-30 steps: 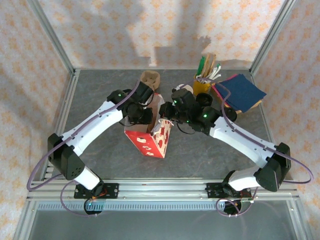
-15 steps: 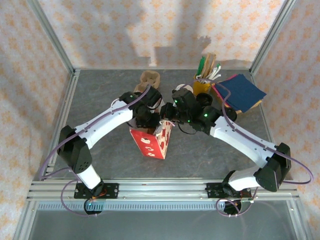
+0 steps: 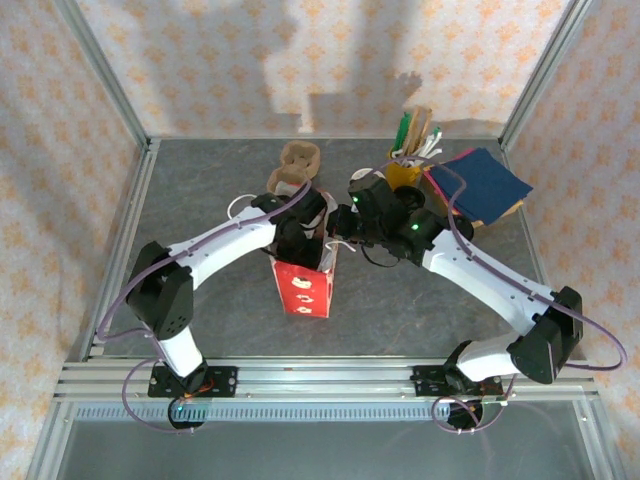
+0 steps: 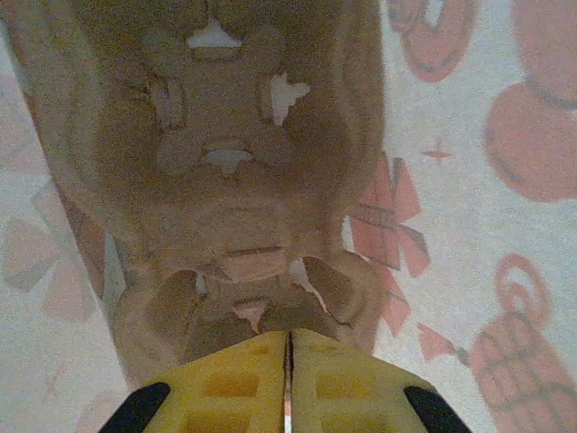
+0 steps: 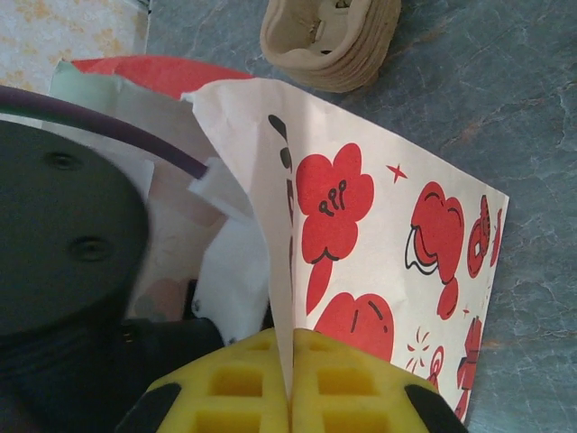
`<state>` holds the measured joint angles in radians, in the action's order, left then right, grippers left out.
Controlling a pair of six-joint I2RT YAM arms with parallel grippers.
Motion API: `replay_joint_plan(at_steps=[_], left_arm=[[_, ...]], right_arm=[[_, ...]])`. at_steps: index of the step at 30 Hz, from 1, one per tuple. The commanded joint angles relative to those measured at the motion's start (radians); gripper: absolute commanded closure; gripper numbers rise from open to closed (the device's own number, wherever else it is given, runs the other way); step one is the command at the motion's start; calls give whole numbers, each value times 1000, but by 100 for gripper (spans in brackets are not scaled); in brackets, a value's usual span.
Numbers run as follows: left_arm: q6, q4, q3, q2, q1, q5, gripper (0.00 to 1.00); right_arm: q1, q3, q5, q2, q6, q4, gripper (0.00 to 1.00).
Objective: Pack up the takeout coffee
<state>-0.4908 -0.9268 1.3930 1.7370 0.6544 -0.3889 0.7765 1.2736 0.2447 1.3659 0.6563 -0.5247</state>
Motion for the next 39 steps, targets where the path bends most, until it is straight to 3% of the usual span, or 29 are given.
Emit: replay_joint_plan(at_steps=[1,39], left_arm=[[26,31,-26,37,4,-27,89],[28,72,-106,137,25,-64,95]], right_arm=[[-1,40,12,-16,-14,5,96],[-6,63,13,-64,-3,26,96]])
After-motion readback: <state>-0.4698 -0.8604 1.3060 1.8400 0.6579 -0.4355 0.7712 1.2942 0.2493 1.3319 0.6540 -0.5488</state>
